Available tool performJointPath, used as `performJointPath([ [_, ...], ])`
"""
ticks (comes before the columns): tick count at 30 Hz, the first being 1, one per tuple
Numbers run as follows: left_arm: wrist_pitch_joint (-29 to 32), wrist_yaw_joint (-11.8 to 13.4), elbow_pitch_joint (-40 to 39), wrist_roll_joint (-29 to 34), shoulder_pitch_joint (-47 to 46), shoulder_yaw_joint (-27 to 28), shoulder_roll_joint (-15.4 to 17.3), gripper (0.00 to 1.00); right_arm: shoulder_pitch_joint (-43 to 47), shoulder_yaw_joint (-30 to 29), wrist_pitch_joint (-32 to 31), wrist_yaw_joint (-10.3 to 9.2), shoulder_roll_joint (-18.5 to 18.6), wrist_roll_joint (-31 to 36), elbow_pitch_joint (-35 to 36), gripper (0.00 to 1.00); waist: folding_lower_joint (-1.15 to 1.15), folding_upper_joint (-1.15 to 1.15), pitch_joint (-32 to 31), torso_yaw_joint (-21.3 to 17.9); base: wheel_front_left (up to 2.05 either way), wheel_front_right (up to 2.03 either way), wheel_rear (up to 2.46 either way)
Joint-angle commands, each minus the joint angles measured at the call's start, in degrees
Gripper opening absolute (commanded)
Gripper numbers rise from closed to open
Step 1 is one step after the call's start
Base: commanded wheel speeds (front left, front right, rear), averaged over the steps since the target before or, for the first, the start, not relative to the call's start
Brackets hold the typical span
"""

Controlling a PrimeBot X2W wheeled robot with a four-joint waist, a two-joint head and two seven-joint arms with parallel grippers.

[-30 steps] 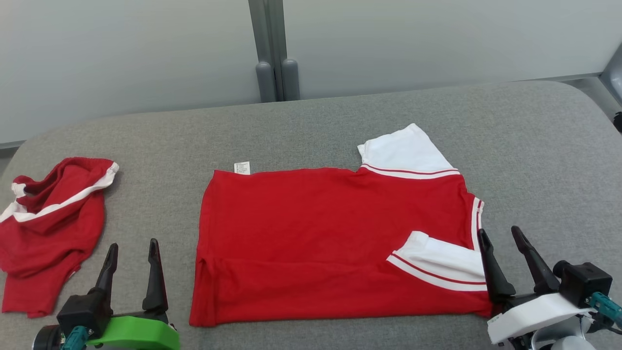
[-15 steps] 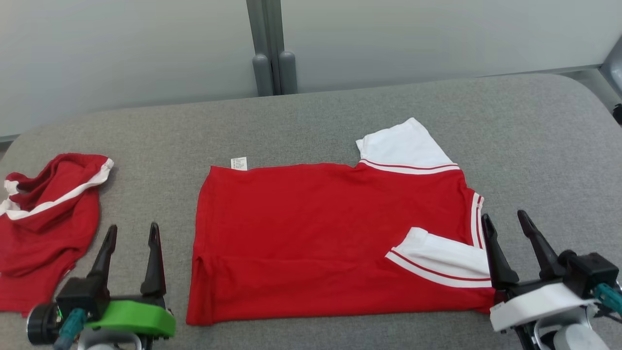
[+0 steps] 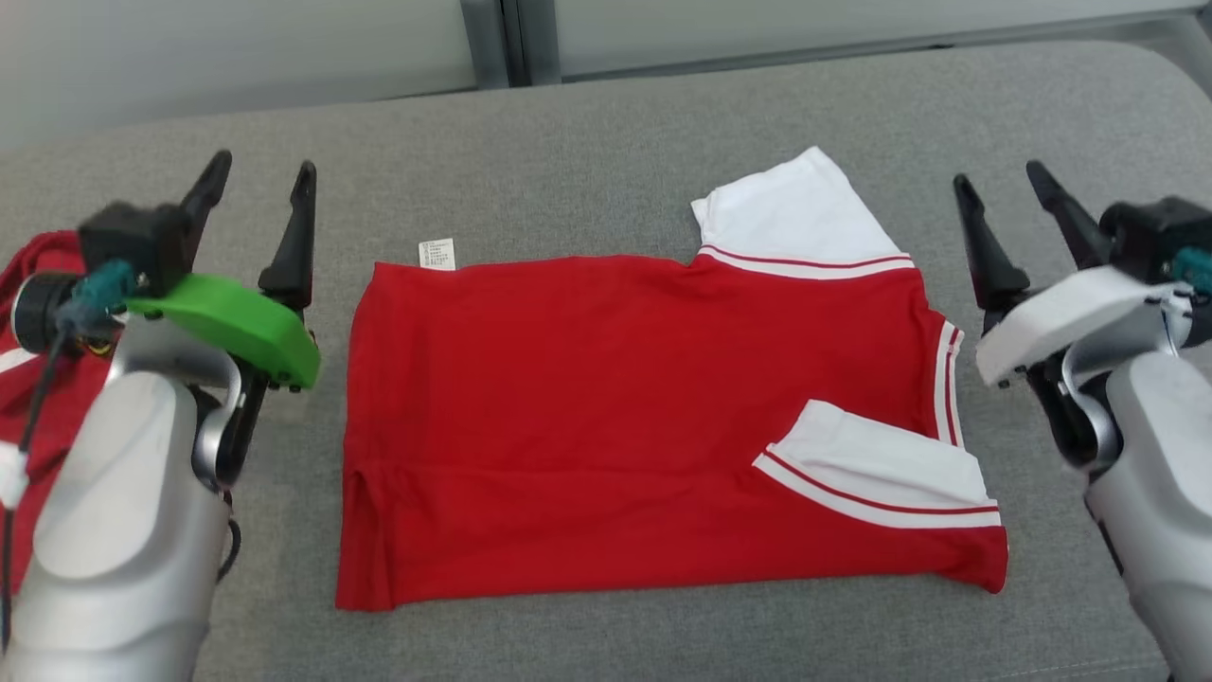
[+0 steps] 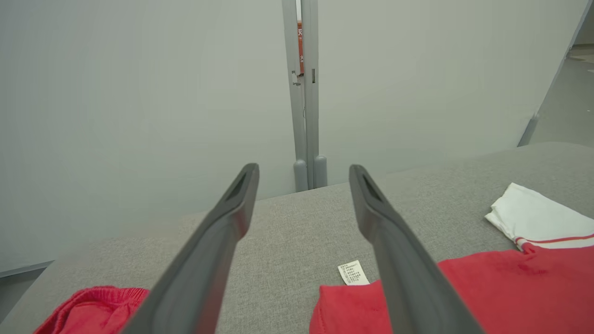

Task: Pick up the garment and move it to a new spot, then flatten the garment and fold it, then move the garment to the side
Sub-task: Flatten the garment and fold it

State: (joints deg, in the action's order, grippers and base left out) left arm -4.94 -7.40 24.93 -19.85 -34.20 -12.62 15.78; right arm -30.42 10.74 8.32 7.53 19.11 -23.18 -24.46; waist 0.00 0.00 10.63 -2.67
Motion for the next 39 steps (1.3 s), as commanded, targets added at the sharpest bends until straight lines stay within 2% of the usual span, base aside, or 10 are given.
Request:
performJointPath([
  [1,1.6,-0.1,1.1,-2.3,-3.1,-1.8,1.3,1.00,-3.1,1.0,-1.3,-0.09,0.8,-0.7,-2.2,1.00,0.00,0.00,4.1,-0.3,0.00,0.00,0.00],
  [11,17.5,0.0,9.1,-16.9,-16.3,-12.8,5.9,1.00,-20.0,9.2,-6.5,-0.09,1.8,-5.3,-15.8,1.00,0.00,0.00,10.2,-0.1,0.00,0.00,0.00],
  [15,22.4,0.0,9.8,-21.7,-18.4,-16.5,6.6,1.00,-24.5,12.6,-7.8,-0.09,1.6,-7.4,-20.3,1.00,0.00,0.00,11.1,0.3,0.00,0.00,0.00],
  [21,27.8,0.0,11.4,-25.7,-19.8,-21.1,6.8,1.00,-29.8,16.9,-8.7,-0.09,1.1,-10.2,-26.7,1.00,0.00,0.00,12.9,1.2,0.00,0.00,0.00],
  [26,30.9,0.0,12.2,-28.5,-20.5,-23.6,7.2,1.00,-33.1,19.8,-7.5,-0.09,0.0,-11.4,-30.7,1.00,0.00,0.00,13.9,1.5,0.00,0.00,0.00],
  [34,30.9,0.0,14.3,-30.7,-21.4,-25.3,6.4,1.00,-36.6,24.2,-5.7,-0.09,-1.5,-13.3,-35.0,1.00,0.00,0.00,15.6,1.2,0.00,0.00,0.00],
  [35,31.0,0.0,14.7,-30.8,-21.6,-25.7,6.4,0.50,-36.9,24.8,-5.6,-0.09,-1.6,-13.5,-35.4,1.00,0.00,0.00,15.7,1.1,0.00,0.00,0.00],
  [36,31.1,0.0,15.0,-31.2,-21.6,-26.0,6.2,0.19,-37.1,25.4,-5.6,-0.10,-1.6,-13.8,-36.0,1.00,0.00,0.00,15.8,1.1,0.00,0.00,0.00],
  [37,31.1,0.0,15.2,-31.3,-21.6,-26.3,6.1,0.00,-37.2,25.9,-5.7,-0.10,-1.6,-14.0,-36.5,1.00,0.00,0.00,15.9,1.1,0.00,0.00,0.00],
  [39,30.3,0.0,15.4,-31.1,-22.5,-26.7,6.2,0.00,-37.7,27.1,-6.2,-0.10,-1.6,-14.2,-37.3,1.00,0.00,0.00,16.1,1.3,0.00,0.00,0.00],
])
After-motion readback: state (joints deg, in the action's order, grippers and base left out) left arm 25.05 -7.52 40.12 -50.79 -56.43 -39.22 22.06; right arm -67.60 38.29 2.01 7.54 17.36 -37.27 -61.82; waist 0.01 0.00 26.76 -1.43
